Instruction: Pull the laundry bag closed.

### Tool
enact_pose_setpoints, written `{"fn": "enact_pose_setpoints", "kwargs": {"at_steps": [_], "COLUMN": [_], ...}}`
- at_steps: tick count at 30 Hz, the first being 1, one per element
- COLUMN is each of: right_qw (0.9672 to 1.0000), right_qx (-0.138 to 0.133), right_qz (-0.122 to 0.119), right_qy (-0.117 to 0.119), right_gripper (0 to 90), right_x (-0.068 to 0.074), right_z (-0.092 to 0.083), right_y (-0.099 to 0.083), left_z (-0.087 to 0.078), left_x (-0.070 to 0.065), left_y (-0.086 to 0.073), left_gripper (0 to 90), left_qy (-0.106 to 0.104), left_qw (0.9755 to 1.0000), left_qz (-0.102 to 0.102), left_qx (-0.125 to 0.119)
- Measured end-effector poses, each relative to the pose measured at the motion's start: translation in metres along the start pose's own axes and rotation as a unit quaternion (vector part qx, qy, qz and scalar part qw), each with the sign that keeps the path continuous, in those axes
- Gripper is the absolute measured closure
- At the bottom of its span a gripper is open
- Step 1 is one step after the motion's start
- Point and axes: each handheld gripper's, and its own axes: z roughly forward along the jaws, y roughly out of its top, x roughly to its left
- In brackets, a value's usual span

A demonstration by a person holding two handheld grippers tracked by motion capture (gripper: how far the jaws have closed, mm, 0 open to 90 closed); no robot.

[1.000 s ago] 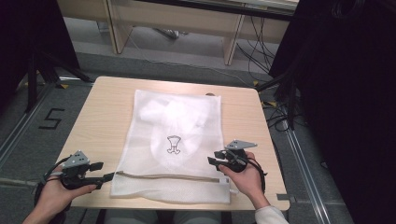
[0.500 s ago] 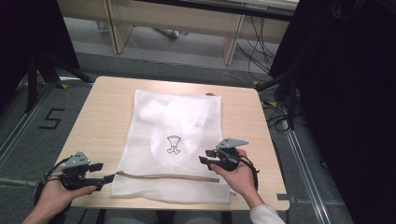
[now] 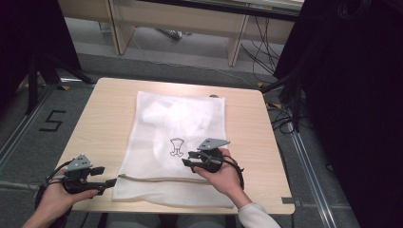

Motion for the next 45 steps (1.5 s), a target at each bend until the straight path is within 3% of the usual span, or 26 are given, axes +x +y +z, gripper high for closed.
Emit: {"fn": "enact_pose_setpoints", "kwargs": {"at_steps": [1,3,4,5,7,9,18,19,23,32,45], "right_qw": [1.0,0.9999,0.9995,0.9995,0.9997,0.9995,0.9986,0.9983,0.9979,0.9956,0.9923], "right_qx": [0.001,0.002,0.005,0.005,0.008,0.009,0.011,0.014,0.015,0.017,0.05], "right_qz": [-0.007,-0.014,-0.024,-0.024,-0.017,-0.023,-0.039,-0.044,-0.047,-0.07,-0.085], "right_qy": [0.0,0.005,0.02,0.02,0.018,0.02,0.035,0.036,0.043,0.059,0.075], "right_gripper": [60.1,60.2,60.6,60.6,60.7,60.8,60.7,60.6,60.5,60.9,65.7], "right_x": [0.002,0.007,0.009,0.009,0.013,0.016,0.032,0.032,0.039,0.049,0.071], "right_z": [0.001,0.005,0.009,0.009,0.011,0.014,0.031,0.032,0.041,0.054,0.08], "right_y": [0.002,0.004,0.006,0.006,0.008,0.01,0.019,0.021,0.027,0.038,0.047], "left_z": [0.002,0.002,0.003,0.0,0.0,0.003,0.003,0.002,0.001,0.002,0.001], "left_x": [-0.002,-0.002,-0.003,0.0,0.0,-0.002,-0.003,-0.002,-0.002,-0.003,-0.003], "left_y": [0.0,0.0,0.0,0.0,0.0,0.0,0.0,0.0,0.0,-0.001,-0.001], "left_gripper": [28.3,28.2,28.0,28.0,27.9,27.8,27.4,27.4,27.1,26.9,26.8], "left_qy": [-0.002,-0.002,-0.002,-0.001,-0.002,-0.003,-0.003,-0.003,-0.003,-0.003,-0.006], "left_qw": [0.9998,0.9997,0.9997,1.0,1.0,0.9997,0.9996,0.9999,0.9999,0.9996,0.9999], "left_qz": [-0.015,-0.02,-0.021,-0.001,-0.003,-0.022,-0.024,-0.015,-0.013,-0.024,-0.012], "left_qx": [-0.012,-0.015,-0.015,0.002,0.003,-0.014,-0.016,-0.009,-0.008,-0.015,-0.004]}}
